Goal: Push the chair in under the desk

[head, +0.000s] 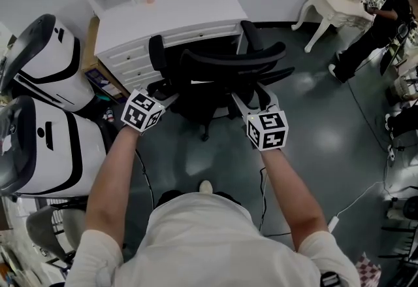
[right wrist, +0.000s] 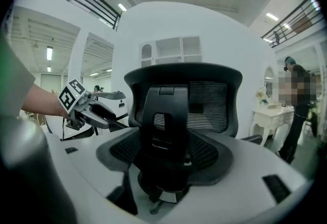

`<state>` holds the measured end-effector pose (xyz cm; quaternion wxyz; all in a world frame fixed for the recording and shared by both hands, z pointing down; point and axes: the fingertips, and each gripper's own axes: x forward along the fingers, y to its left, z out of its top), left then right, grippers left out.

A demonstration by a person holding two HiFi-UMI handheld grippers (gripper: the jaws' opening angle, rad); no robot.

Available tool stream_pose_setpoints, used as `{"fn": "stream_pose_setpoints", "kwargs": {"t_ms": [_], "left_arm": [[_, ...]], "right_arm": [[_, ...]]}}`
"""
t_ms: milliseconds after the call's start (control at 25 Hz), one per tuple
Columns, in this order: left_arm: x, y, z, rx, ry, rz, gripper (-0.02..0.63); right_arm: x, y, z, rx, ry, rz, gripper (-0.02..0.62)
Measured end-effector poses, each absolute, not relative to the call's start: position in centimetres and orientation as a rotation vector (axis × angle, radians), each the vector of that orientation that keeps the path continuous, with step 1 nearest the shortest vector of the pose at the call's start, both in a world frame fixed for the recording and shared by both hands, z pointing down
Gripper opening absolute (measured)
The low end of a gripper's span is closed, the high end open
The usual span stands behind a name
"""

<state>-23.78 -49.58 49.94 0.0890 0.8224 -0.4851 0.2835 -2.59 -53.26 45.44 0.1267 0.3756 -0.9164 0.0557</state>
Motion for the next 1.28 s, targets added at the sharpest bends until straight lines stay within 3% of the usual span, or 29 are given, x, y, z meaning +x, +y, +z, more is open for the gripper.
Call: {"fn": "stream_pose_setpoints", "kwargs": {"t_ms": [360, 560, 640, 800, 1280], "left_arm": [[-21.9, -45.2, 47.0, 2.458, -1.507, 0.615, 0.183], [-20.4, -41.3, 45.5, 2.458, -1.535, 0.500, 0.100], [-19.7, -39.5, 45.1, 2.467, -1.539, 0.478, 0.034], [-18.3, -35.0, 44.5, 2.476, -1.485, 0.408, -0.005], [-16.7, -16.4, 44.3, 2.484, -1.360, 0.333, -0.005]], "right_arm": [[-0.9, -49.8, 45.2, 1.111, -2.674, 0.148, 0.290], [-0.3, -46.4, 44.9, 1.132, -2.671, 0.174, 0.287], [-0.1, -44.8, 44.7, 1.134, -2.671, 0.157, 0.234], [-0.1, -40.7, 44.6, 1.125, -2.658, 0.105, 0.023], [-0.9, -22.4, 45.8, 1.039, -2.669, 0.225, 0.005]]}}
